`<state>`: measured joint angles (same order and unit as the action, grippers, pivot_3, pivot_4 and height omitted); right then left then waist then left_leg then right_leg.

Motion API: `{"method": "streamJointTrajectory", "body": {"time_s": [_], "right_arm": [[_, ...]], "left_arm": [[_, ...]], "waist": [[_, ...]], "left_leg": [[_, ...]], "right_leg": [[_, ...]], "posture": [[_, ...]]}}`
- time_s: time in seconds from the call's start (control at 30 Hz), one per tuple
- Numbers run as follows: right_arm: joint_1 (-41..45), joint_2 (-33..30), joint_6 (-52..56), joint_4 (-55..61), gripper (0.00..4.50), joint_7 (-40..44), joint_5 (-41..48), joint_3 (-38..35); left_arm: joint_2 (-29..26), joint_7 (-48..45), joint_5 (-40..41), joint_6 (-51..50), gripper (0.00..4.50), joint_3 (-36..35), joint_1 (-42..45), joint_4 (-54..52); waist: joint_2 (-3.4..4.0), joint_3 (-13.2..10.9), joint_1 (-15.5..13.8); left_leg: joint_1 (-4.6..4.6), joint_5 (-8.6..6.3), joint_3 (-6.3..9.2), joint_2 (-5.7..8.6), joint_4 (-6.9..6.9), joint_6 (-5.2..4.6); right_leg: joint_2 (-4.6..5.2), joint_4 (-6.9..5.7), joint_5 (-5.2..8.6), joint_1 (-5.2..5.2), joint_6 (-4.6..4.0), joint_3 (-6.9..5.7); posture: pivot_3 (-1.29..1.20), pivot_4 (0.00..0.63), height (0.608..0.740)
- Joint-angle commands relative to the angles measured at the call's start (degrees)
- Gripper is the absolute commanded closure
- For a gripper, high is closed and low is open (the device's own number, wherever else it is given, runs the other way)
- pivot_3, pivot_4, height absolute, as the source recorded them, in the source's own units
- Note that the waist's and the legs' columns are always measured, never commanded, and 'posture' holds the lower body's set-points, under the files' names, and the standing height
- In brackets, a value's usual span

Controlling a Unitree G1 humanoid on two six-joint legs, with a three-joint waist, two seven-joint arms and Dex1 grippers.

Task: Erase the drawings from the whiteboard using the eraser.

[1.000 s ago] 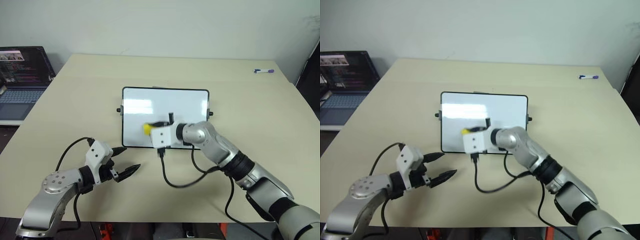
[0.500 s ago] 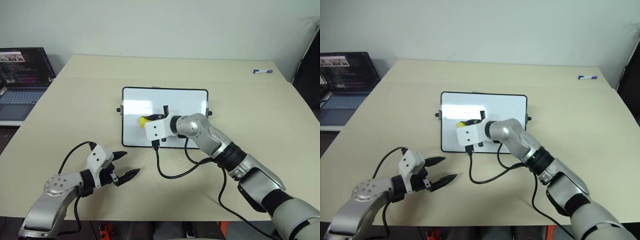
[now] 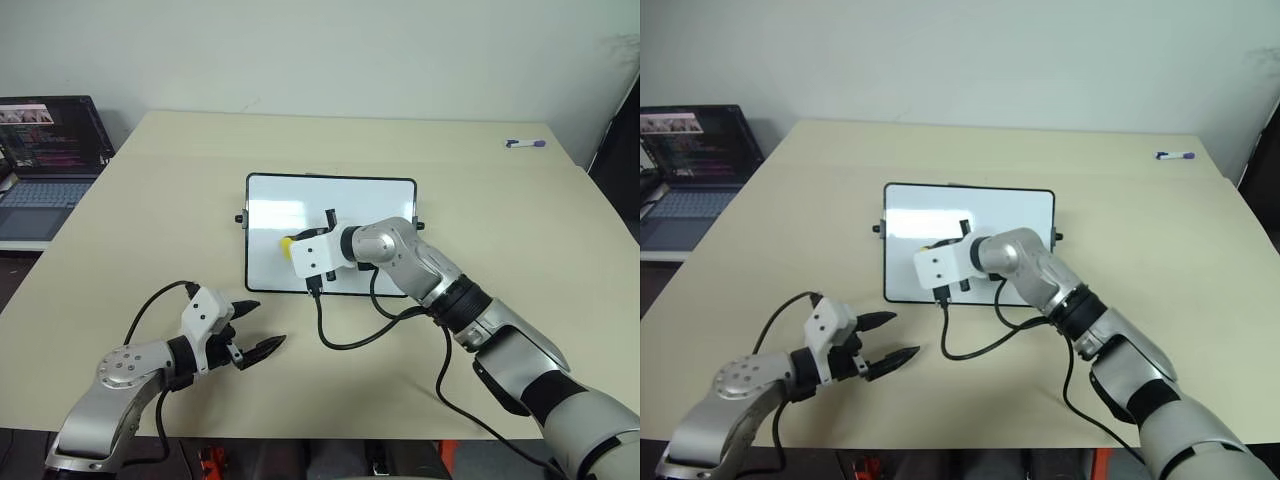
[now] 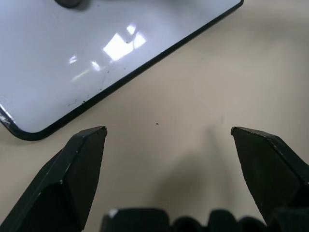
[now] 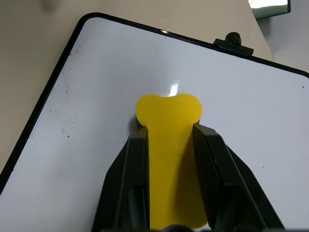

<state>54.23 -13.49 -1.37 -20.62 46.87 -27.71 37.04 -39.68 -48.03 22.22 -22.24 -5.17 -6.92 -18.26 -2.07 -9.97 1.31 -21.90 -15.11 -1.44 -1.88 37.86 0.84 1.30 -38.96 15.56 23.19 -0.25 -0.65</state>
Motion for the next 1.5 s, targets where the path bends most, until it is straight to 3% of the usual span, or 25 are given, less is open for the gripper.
{"method": "streamJointTrajectory", "body": {"time_s": [0.03,0.23,0.37,0.6,0.87,1.0,1.13,1.37,1.5], "right_arm": [[-3.54,-2.22,1.13,1.33,3.53,5.19,-0.39,1.68],[-3.32,-1.87,-0.39,1.2,3.53,0.33,-1.9,-0.52],[-8.64,-2.55,4.23,10.39,3.53,1.95,4.24,-5.97],[-23.88,-4.1,31.03,40.07,3.53,6.42,22.25,-23.62],[-38.48,-5.14,59.62,63.68,3.53,-1.29,32.87,-45.65],[-44.2,-1.73,68.58,67.07,3.53,-8.59,33.86,-54.0],[-49.06,-3.34,68.39,64.74,3.53,-16.2,30.61,-53.44],[-48.27,-1.38,65.83,57.94,3.53,-26.22,29.62,-54.9],[-46.41,-0.43,65.32,54.63,3.53,-28.87,30.85,-55.48]], "left_arm": [[-0.21,0.32,0.6,-0.6,0.0,-0.31,0.77,-3.17],[-0.26,0.06,0.52,-0.88,0.0,-0.33,1.09,-3.01],[-0.27,0.07,0.76,-1.21,0.0,-0.3,1.27,-3.71],[-1.41,-1.51,0.27,-0.94,0.0,2.13,4.62,-5.91],[0.63,-4.74,-3.35,-0.65,0.0,13.94,18.23,-5.35],[5.86,-8.04,-7.2,2.5,0.0,21.9,29.72,1.94],[10.92,-11.57,-10.65,2.62,0.0,28.76,39.24,8.56],[20.03,-13.44,-16.04,4.31,0.0,36.21,49.79,16.54],[21.18,-13.99,-17.58,5.33,0.0,36.87,50.24,17.78]], "waist": [[0.0,0.0,0.01],[0.02,-0.01,0.12],[0.01,-0.01,-0.19],[0.06,-0.05,-1.17],[0.13,-0.09,-1.63],[0.16,-0.1,-1.31],[0.22,-0.11,-1.13],[0.22,-0.12,-0.3],[0.23,-0.12,0.24]], "left_leg": [[0.0,-0.01,-0.01,0.01,-0.02,0.0],[0.0,-0.02,0.01,-0.01,-0.03,0.01],[-0.01,-0.01,0.0,-0.01,0.01,0.01],[-0.49,-0.12,0.14,0.0,-0.04,0.15],[-0.82,-0.15,0.41,0.14,0.02,0.18],[-0.77,-0.14,0.4,0.14,0.0,0.18],[-0.82,-0.12,0.48,0.3,0.07,0.16],[-0.82,-0.13,0.36,0.31,0.06,0.15],[-0.82,-0.13,0.27,0.31,0.05,0.15]], "right_leg": [[0.01,0.01,0.0,-0.01,0.0,0.01],[0.01,-0.01,0.0,0.0,0.01,-0.01],[0.01,0.0,0.0,0.0,0.01,0.0],[0.01,0.08,0.08,0.24,0.13,-0.09],[0.02,0.23,0.12,0.33,0.22,-0.27],[-0.11,0.19,0.14,0.33,0.26,-0.21],[-0.26,0.12,0.34,0.3,0.6,-0.3],[-0.32,0.12,0.39,0.34,0.7,-0.12],[-0.32,0.14,0.41,0.34,0.74,-0.03]], "posture": [[0.0,0.15,0.74],[0.0,0.15,0.74],[0.0,0.15,0.74],[0.0,0.15,0.74],[0.0,0.15,0.74],[0.0,0.15,0.74],[0.0,0.15,0.74],[0.0,0.15,0.74],[0.0,0.15,0.74]]}}
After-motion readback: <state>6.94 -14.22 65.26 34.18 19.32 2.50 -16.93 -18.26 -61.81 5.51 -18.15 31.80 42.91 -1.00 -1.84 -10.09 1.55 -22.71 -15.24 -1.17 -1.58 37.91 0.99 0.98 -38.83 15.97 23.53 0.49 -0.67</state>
